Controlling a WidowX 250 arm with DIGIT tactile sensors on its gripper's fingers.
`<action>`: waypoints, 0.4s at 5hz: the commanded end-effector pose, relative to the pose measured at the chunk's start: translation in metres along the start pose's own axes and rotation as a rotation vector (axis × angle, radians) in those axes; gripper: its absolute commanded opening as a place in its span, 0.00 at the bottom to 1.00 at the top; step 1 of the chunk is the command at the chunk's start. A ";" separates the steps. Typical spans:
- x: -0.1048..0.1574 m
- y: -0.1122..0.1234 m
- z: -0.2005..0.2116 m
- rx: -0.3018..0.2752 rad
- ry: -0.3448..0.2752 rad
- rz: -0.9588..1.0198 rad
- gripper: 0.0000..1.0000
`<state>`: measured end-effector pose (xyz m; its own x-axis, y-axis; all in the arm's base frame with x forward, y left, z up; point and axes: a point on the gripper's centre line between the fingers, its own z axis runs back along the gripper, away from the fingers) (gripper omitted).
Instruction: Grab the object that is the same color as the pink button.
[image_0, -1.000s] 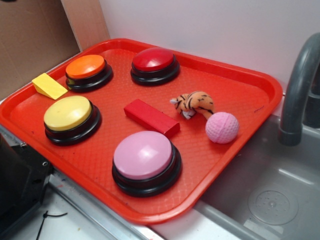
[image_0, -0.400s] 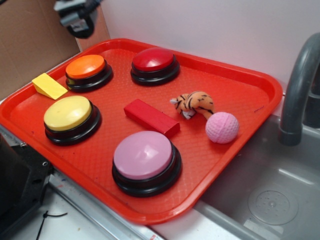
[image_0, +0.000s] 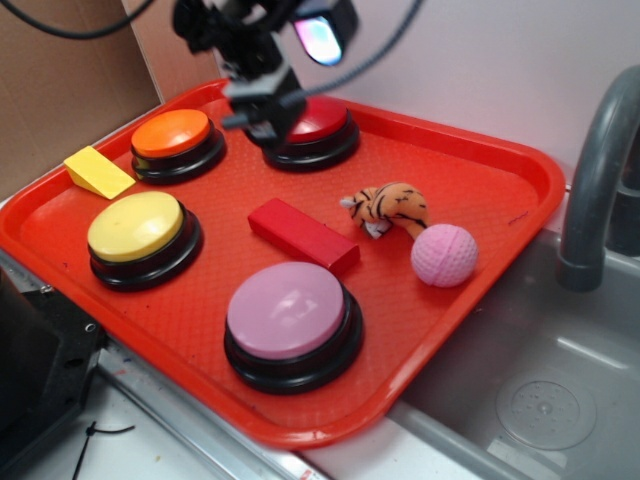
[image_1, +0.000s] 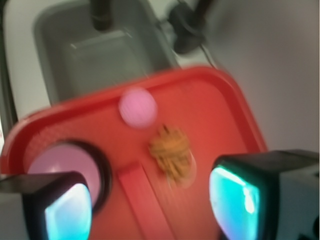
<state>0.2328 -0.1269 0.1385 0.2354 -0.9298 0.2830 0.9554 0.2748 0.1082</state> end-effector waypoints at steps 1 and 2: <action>0.025 0.001 -0.033 -0.037 -0.078 -0.099 1.00; 0.038 0.006 -0.055 -0.064 -0.019 -0.121 1.00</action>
<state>0.2631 -0.1629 0.0777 0.1384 -0.9569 0.2554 0.9880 0.1514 0.0318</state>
